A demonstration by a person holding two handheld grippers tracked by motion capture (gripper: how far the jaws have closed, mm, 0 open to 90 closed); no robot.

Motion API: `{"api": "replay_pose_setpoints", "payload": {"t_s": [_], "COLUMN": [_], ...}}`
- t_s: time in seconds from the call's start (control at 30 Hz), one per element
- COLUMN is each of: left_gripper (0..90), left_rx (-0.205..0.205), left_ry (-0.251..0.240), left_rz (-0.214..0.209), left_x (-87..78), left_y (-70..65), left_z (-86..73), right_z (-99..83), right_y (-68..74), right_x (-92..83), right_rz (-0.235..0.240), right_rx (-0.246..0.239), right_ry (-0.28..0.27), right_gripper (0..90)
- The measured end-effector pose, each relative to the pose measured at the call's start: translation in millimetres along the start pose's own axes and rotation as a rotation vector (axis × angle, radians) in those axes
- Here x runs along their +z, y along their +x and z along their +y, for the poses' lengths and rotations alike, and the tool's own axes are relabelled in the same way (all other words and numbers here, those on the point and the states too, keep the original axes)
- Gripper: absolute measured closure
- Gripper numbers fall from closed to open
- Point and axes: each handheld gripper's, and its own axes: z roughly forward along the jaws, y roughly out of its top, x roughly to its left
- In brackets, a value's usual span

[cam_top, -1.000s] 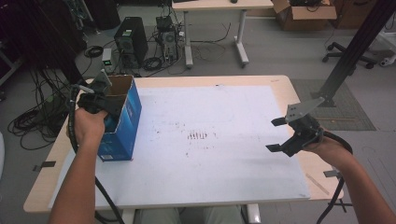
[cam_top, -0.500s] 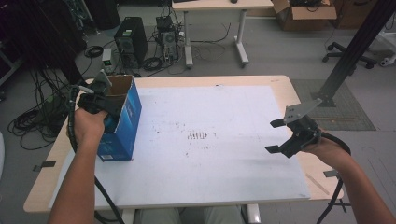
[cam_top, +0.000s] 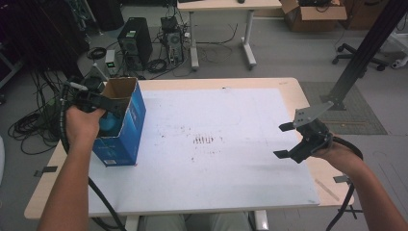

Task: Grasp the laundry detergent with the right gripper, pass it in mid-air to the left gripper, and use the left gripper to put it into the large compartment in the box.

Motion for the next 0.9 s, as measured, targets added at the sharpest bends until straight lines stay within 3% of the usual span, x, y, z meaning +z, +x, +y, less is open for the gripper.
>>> {"api": "replay_pose_setpoints", "payload": {"t_s": [0.2, 0.67, 0.9], "left_gripper": [14.9, 12.7, 11.0], "left_rx": [0.006, 0.066, 0.116], "left_ry": [-0.016, -0.052, -0.073], "left_rz": [-0.004, -0.001, -0.017], "left_x": [-17.7, -55.7, -74.1], "left_y": [1.8, -6.4, -14.5], "left_z": [1.9, 5.5, 5.9], "right_z": [0.4, 3.5, 5.1], "right_y": [1.5, 5.2, 6.9], "right_x": [-2.4, -8.4, -11.6], "right_rz": [-0.003, -0.011, -0.014], "right_rx": [-0.001, -0.007, -0.012], "right_ry": [-0.005, -0.003, -0.008], "right_gripper": [6.5, 6.6, 6.6]}}
